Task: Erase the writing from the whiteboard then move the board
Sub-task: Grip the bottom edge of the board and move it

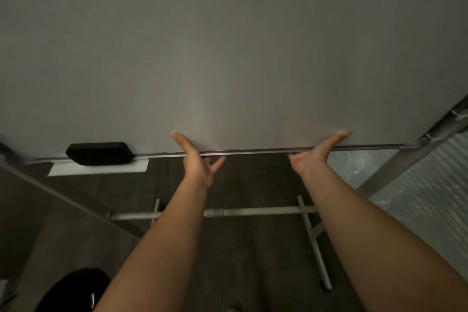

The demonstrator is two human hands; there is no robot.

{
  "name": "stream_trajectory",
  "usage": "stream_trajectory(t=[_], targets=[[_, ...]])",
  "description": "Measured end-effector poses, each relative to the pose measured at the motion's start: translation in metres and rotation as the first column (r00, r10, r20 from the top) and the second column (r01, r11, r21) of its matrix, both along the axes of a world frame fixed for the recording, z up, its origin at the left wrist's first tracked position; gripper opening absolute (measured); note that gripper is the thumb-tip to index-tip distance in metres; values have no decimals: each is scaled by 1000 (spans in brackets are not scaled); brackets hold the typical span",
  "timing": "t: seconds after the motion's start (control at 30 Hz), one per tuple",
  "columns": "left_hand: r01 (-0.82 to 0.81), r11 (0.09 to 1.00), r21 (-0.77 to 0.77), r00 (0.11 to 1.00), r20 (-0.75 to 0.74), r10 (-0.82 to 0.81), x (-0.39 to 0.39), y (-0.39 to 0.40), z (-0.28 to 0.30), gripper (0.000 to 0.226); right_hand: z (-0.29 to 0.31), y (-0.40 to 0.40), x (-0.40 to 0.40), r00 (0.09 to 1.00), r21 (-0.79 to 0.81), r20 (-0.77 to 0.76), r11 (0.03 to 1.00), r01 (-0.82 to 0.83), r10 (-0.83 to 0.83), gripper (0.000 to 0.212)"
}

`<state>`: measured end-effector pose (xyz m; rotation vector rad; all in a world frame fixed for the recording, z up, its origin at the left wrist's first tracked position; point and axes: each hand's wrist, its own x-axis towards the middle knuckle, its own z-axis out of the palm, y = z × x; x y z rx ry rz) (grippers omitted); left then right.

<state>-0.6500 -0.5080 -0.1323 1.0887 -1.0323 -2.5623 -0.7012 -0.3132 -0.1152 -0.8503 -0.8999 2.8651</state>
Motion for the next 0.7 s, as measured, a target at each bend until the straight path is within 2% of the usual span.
stream_trajectory(t=[0.27,0.43,0.7], targets=[[-12,1000,-5,1000,14,13,-67,-43,2,93,1,-45,-62,999,-16,27,999,39,-39,86],[-23,999,-35,999,26,23,-112,-68,3,93,1,-71,-106,992,-34,64,993,116,-113,79],[-64,997,-37,998,26,64,-206,-97,15,85,13,-103,-202,989,-26,121,995,91,-88,71]])
